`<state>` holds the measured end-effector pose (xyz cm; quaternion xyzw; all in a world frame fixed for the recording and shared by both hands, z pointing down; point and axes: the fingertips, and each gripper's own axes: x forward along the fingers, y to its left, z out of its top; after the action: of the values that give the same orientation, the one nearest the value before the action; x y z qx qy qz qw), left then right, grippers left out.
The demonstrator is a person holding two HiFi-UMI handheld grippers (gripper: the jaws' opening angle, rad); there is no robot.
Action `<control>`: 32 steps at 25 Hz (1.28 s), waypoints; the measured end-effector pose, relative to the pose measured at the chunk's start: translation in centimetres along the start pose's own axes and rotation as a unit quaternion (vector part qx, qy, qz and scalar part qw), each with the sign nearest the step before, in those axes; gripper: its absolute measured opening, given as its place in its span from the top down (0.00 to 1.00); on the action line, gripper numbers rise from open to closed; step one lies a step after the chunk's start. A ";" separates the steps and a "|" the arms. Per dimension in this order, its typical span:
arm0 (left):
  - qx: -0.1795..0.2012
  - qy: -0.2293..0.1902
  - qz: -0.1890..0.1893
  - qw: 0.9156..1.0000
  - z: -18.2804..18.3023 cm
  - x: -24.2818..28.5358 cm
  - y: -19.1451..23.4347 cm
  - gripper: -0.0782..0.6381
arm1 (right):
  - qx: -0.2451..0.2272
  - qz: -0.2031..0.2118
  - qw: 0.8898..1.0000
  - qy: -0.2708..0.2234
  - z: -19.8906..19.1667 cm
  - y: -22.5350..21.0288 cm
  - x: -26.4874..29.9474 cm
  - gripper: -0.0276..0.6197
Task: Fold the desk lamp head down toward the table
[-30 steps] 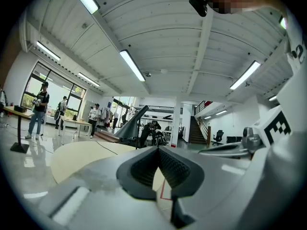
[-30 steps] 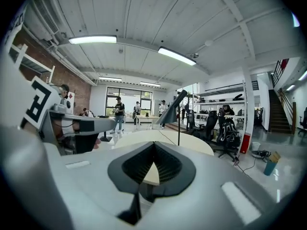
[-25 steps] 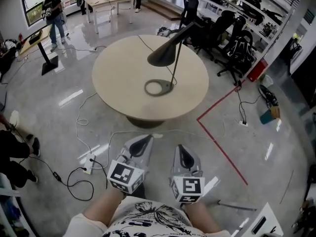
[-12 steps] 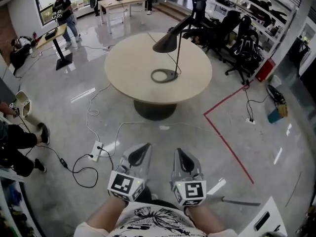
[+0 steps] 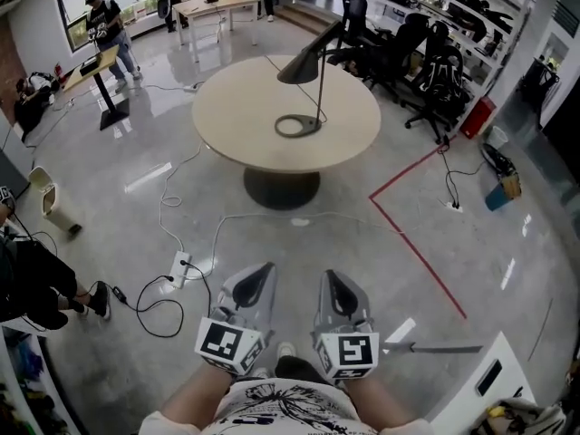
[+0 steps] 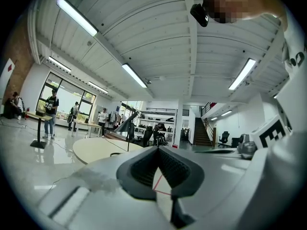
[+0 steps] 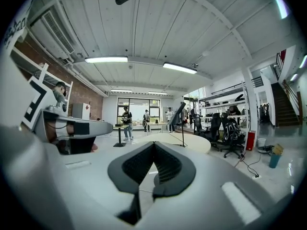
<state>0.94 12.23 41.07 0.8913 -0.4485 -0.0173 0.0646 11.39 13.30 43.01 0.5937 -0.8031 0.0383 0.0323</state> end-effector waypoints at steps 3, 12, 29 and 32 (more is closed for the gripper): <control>0.003 0.002 -0.006 1.000 -0.1 -2.3 -0.2 0.89 | 0.002 -0.010 1.000 -0.001 -0.1 1.5 -1.5 0.94; 0.013 -0.007 -0.016 1.000 0.3 -7.4 0.1 0.89 | -0.014 -0.014 1.000 -0.001 -0.5 5.7 -4.8 0.95; 0.018 -0.019 -0.052 0.998 1.2 -10.3 -1.0 0.89 | -0.013 -0.038 0.999 -0.003 -0.2 7.6 -7.3 0.95; 0.018 -0.020 -0.050 0.998 1.2 -10.6 -0.6 0.89 | -0.015 -0.035 0.999 -0.004 -0.2 8.1 -7.0 0.95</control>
<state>-5.01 21.00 39.47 0.9133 -0.4043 -0.0303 0.0391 5.74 22.33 42.36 0.6214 -0.7822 0.0224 0.0395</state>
